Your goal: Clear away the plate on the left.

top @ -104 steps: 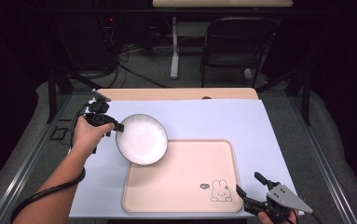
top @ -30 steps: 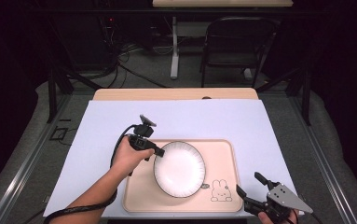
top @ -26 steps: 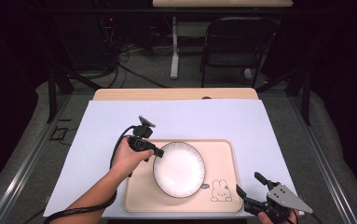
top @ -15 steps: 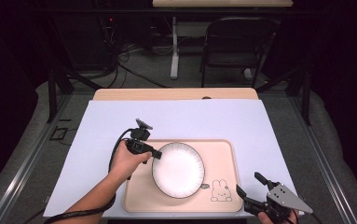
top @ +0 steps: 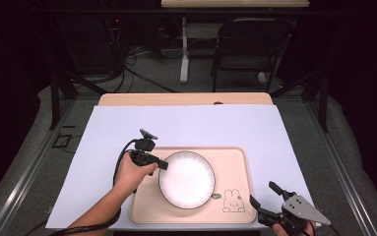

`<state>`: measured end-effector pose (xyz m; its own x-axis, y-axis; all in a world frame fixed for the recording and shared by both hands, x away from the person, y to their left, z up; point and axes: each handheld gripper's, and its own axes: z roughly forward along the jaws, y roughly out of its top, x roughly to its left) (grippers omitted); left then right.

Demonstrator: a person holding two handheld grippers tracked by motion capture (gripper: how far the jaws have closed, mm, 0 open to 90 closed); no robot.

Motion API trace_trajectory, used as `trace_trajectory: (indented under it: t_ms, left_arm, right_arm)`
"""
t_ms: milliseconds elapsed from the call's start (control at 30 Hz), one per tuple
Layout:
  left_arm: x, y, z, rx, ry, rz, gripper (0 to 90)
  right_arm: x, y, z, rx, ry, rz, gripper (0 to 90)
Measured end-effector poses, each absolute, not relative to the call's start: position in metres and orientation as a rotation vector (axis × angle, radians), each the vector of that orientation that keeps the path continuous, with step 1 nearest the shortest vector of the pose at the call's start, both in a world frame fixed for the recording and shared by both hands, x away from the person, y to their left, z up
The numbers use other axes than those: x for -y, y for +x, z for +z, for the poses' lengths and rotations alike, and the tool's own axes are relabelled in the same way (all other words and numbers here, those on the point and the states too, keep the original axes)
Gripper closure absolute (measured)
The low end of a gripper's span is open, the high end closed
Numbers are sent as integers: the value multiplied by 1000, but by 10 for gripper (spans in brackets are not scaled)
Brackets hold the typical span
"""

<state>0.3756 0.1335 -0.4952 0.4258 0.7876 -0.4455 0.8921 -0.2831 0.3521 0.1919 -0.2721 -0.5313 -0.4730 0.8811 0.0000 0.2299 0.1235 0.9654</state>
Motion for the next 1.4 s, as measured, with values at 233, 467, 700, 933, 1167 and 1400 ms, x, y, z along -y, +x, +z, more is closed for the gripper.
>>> trace_trajectory:
  t_ms: [233,467,700,933,1167,1400]
  left_arm:
    - [-138,374,-501,-1437,2117,-255,853]
    - [-141,374,-507,-1450,2088,-269,852]
    - [-143,375,-512,-1456,2094,-273,844]
    - [-143,374,-521,-1475,2108,-255,830]
    - [-144,373,-525,-1487,2116,-247,820]
    - [-143,372,-528,-1475,2141,-227,808]
  right_arm:
    - [271,192,-531,-1802,1074,1376,214]
    - [271,192,-531,-1803,1071,1377,214]
    - [271,193,-531,-1804,1073,1376,214]
    - [271,193,-531,-1805,1073,1376,214]
    - [271,193,-531,-1805,1072,1377,214]
    - [271,193,-531,-1804,1073,1378,214]
